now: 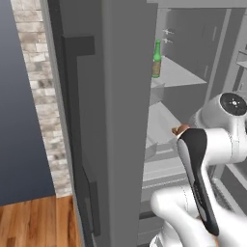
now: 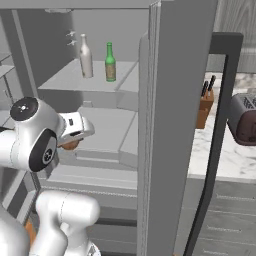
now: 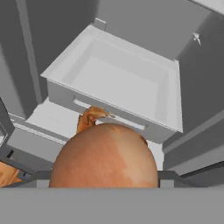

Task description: Place the beer and liquor on the top shelf of the fridge to keep them out of children's reach, and place the onion on lower shelves for easy access.

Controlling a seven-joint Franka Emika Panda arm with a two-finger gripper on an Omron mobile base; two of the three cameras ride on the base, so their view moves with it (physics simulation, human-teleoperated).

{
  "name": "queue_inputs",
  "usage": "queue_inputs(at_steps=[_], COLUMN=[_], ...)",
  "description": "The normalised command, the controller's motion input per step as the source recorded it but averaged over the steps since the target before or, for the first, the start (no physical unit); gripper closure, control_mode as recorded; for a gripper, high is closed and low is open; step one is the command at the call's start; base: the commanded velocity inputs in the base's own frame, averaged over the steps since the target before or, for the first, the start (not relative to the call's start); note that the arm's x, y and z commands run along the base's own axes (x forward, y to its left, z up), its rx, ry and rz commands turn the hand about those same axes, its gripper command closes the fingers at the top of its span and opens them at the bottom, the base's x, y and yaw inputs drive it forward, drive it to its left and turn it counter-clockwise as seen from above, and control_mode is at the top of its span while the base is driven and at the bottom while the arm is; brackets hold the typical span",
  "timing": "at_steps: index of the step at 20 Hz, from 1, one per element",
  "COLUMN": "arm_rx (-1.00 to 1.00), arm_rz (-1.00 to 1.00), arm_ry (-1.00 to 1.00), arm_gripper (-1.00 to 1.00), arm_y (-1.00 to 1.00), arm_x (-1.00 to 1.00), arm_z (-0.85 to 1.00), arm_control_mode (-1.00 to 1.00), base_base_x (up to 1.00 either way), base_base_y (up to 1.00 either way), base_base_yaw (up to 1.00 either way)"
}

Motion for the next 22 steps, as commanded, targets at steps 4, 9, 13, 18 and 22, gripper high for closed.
queue_inputs(at_steps=[4, 9, 13, 18, 22], arm_rx=[0.03, 0.05, 0.08, 0.13, 0.10], arm_rz=[-0.07, -0.08, -0.04, -0.02, -0.01], arm_ry=[-0.01, 0.00, 0.00, 0.00, 0.00], arm_gripper=[1.00, 1.00, 1.00, 1.00, 1.00], arm_y=[0.00, 0.00, 0.00, 0.00, 0.01], arm_x=[0.63, 0.63, 0.64, 0.72, 0.80], arm_z=[-0.36, -0.43, -0.51, -0.48, -0.39], arm_control_mode=[-1.00, -1.00, -1.00, -1.00, -1.00], base_base_x=[0.00, 0.00, 0.00, 0.00, 0.00], base_base_y=[0.00, 0.00, 0.00, 0.00, 0.00], base_base_yaw=[0.00, 0.00, 0.00, 0.00, 0.00])
